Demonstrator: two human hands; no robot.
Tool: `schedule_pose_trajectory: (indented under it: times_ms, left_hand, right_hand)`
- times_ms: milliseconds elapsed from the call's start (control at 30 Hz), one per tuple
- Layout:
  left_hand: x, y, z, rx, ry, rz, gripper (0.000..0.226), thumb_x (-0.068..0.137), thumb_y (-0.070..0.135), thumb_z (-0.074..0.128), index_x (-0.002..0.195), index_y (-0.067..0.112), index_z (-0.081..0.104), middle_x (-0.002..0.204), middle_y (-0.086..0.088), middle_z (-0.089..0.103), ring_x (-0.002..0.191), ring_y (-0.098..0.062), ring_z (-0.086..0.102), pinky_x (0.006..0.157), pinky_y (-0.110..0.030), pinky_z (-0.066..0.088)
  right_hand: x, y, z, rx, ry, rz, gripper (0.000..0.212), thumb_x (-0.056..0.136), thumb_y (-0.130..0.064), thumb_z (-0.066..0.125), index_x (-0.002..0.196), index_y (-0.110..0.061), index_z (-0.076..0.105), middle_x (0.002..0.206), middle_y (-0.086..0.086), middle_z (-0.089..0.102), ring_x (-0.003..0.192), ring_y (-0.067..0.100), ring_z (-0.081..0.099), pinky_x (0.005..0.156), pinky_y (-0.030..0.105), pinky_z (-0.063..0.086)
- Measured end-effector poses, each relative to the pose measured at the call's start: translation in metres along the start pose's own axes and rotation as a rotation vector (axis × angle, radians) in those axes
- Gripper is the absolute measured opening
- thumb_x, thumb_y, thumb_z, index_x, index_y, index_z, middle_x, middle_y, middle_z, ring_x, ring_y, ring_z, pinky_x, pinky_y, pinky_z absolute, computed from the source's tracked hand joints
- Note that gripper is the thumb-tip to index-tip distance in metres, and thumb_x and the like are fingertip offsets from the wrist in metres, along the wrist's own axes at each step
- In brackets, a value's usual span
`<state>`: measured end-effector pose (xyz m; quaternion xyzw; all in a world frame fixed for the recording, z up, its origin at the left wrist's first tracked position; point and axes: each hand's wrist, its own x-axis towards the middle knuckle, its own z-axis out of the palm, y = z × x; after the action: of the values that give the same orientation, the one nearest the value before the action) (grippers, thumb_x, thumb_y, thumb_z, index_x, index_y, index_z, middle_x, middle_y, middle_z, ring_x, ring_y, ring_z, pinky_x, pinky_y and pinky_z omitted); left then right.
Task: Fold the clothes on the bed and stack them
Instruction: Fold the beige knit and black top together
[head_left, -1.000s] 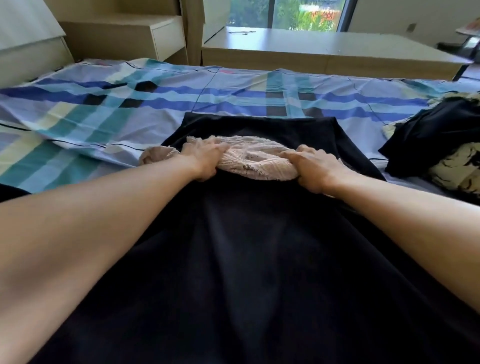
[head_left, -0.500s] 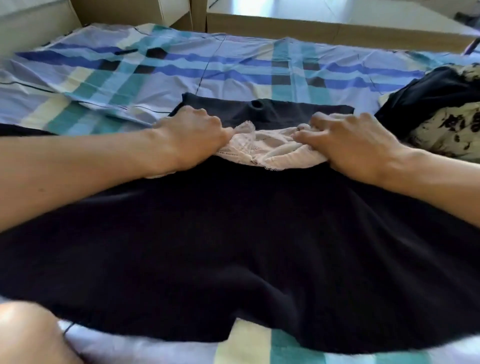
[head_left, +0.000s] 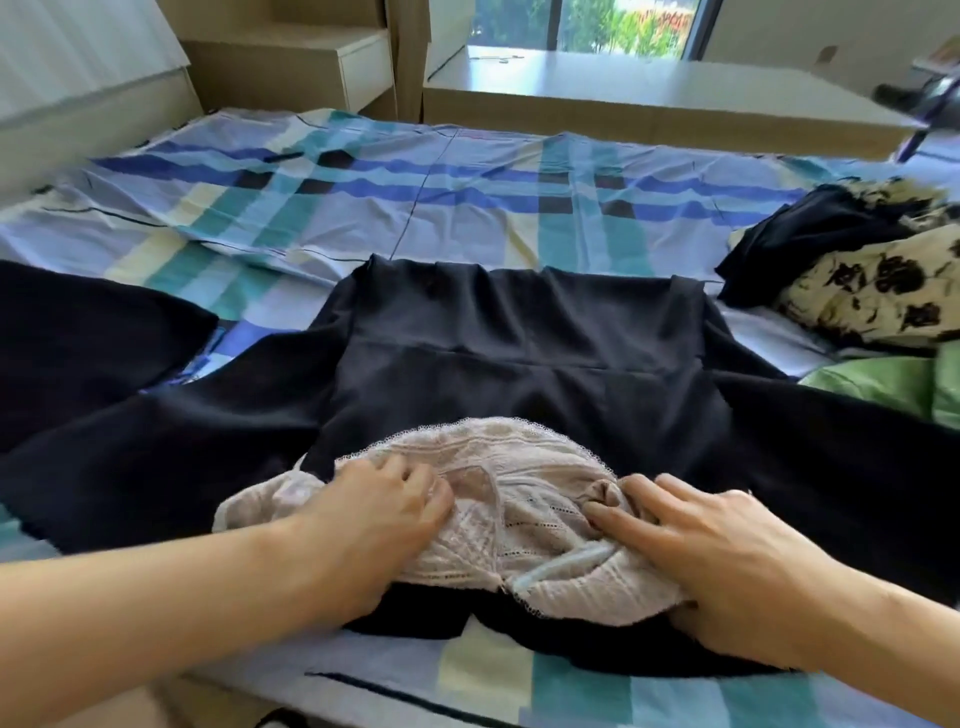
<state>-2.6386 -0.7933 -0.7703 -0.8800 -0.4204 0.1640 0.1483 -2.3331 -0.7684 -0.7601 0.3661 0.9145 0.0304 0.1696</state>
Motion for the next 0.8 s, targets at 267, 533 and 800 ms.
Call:
schedule_pose_trajectory:
  times_ms: [267,533,800]
  left_hand:
    - [0.051,-0.079,-0.036,-0.406,-0.201,-0.229,0.073,0.080,0.089,0.028,0.134,0.042,0.045,0.124,0.015,0.058,0.118,-0.015,0.054,0.091,-0.037,0.047]
    - [0.162,-0.191,0.073,-0.426,0.040,-0.529,0.050,0.097,0.050,0.046,0.139,0.023,0.049,0.138,-0.003,0.049,0.132,-0.025,0.041,0.108,-0.046,0.039]
    - [0.203,-0.267,0.119,-0.484,0.011,-0.747,0.052,0.097,0.023,0.058,0.146,0.015,0.042,0.145,-0.015,0.049,0.132,-0.036,0.047,0.106,-0.043,0.039]
  right_hand:
    - [0.033,0.066,-0.038,0.573,0.025,0.193,0.087,0.074,-0.085,0.042,0.150,-0.054,0.015,0.131,-0.027,0.046,0.114,-0.006,0.052,0.099,0.023,0.045]
    - [0.151,0.171,-0.002,0.535,0.205,0.441,0.075,0.095,-0.054,0.054,0.157,-0.024,0.025,0.159,0.004,0.027,0.146,0.022,0.031,0.120,0.036,0.025]
    - [0.213,0.263,0.028,0.364,0.192,0.699,0.068,0.099,-0.052,0.048,0.154,-0.015,0.033,0.157,0.018,0.036,0.144,0.034,0.034,0.118,0.046,0.023]
